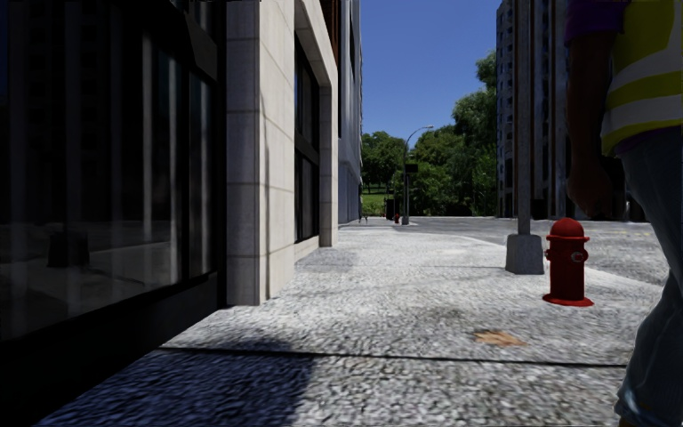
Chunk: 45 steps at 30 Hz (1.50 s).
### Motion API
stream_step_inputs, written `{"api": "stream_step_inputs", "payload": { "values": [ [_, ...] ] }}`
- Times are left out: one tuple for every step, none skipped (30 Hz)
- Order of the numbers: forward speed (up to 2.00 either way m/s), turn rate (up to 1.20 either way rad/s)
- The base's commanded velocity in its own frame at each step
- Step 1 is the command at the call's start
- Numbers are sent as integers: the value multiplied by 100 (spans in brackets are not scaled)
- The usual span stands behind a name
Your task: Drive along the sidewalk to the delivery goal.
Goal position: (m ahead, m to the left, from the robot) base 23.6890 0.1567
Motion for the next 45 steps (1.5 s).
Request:
{"api": "stream_step_inputs", "payload": {
  "values": [
    [200,0],
    [200,0],
    [200,-13],
    [200,-14],
    [200,-15],
    [200,-15],
    [200,-15],
    [200,-15],
    [200,-16],
    [200,-16],
    [200,-16],
    [200,-16],
    [200,-16],
    [200,-16],
    [200,-16],
    [200,-16],
    [200,-16],
    [200,-18],
    [200,-20],
    [200,-21],
    [200,-21],
    [200,-22],
    [200,-22],
    [200,-22],
    [200,-22],
    [200,-22],
    [200,-22],
    [200,-22],
    [200,-22],
    [200,-22],
    [200,-22],
    [200,-22],
    [200,-22],
    [200,-22],
    [200,-22],
    [200,-22],
    [200,-22],
    [200,-22],
    [200,-22],
    [200,-22],
    [200,-22],
    [200,-22],
    [200,-22],
    [200,-22],
    [200,-22]
  ]
}}
